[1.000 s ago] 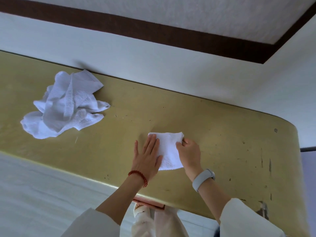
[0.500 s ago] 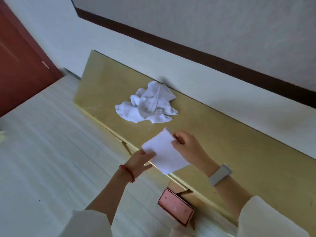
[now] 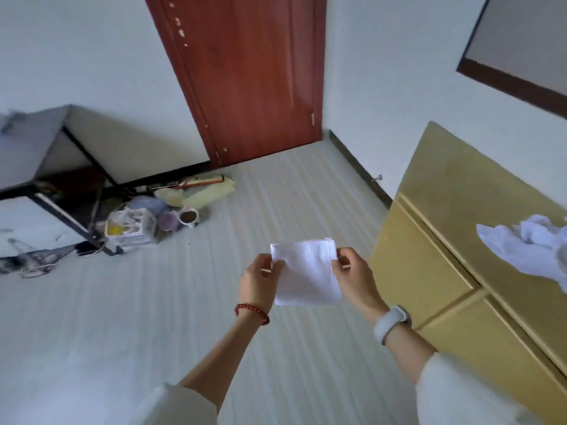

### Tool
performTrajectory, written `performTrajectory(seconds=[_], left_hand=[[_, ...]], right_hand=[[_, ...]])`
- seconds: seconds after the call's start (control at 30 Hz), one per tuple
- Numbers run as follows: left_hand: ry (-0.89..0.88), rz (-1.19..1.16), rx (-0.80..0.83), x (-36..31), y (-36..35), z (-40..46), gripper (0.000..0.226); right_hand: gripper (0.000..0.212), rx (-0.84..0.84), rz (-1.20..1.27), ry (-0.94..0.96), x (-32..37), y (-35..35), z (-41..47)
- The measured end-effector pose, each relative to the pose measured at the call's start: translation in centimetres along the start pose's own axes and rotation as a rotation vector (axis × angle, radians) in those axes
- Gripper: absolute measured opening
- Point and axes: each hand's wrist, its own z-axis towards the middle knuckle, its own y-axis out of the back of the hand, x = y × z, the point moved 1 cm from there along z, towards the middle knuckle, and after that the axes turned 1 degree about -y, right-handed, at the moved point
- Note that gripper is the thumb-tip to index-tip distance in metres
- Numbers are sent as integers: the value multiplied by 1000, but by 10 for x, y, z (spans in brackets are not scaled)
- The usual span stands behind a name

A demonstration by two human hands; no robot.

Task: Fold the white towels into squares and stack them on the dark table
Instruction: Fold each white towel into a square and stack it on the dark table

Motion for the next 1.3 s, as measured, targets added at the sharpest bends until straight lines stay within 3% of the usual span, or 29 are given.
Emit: performTrajectory(seconds=[0.1,0.2,0.3,0.47,0.6,0.77,0.87,1.07,1.3], left_hand=[[-60,148,-249,30,71,25,12],[-59,264,-395,62,132,49,20],[2,322,-479,99,194,78,24],[149,395,-550,157,301,151,26],[353,337,-535,203,390,222,24],[530,86,-462,254,504,279,23],[543,-22,-466,282,567,294,19],[573,7,-590,387,730,350,21],[556,-2,-497,485,922,444,14]], right_hand=[[11,36,-103,170,62,-76,10],[13,128,-234,365,116,-146,18],[16,223,-321,512,162,-220,29],[20,380,-315,594,238,-349,62],[22,527,-308,590,305,-460,98],[23,764,-330,567,385,-593,121],[24,869,-356,599,432,-665,122],[11,1066,-292,519,529,-847,104],[6,1059,-213,334,634,-1027,93]])
